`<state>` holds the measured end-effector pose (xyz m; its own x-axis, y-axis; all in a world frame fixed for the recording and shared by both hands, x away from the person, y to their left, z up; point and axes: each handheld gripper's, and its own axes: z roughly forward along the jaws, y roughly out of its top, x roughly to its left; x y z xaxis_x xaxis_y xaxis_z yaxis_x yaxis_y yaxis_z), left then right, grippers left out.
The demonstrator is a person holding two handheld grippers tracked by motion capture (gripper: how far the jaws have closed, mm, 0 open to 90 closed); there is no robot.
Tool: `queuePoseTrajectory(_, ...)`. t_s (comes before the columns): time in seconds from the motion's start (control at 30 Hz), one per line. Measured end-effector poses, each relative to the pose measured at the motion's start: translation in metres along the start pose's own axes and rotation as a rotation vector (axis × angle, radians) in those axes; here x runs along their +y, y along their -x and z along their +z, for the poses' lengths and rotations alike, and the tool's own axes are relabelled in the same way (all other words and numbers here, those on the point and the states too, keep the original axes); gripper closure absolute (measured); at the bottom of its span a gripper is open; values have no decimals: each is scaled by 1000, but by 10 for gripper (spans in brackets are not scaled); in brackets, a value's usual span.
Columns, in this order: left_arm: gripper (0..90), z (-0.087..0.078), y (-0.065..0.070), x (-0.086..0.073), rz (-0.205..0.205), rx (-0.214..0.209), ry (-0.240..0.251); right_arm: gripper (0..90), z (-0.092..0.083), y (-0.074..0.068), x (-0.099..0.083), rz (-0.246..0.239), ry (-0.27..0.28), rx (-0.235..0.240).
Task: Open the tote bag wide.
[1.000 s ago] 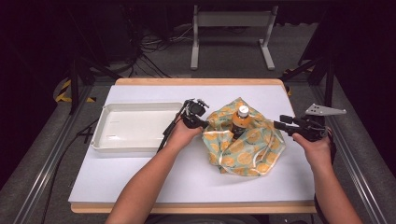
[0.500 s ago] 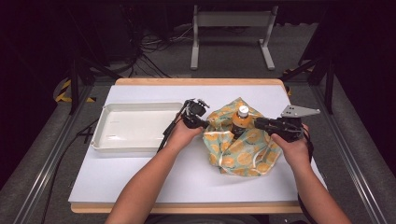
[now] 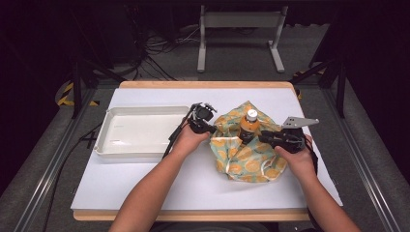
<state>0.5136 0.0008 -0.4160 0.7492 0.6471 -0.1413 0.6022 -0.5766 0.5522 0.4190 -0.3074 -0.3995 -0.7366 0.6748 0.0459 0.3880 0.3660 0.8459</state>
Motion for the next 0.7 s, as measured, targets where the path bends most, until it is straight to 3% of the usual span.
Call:
queuePoseTrajectory(0.43, 844, 2, -1, -1, 1, -1, -8, 512, 9, -3, -24, 4, -94, -3)
queuePoseTrajectory(0.6, 819, 2, -2, -3, -6, -1, -10, 467, 12, -4, -30, -16, -151, -32)
queuePoseTrajectory(0.7, 803, 2, -2, -3, -7, -2, -8, 462, 14, -8, -31, -54, -181, -61)
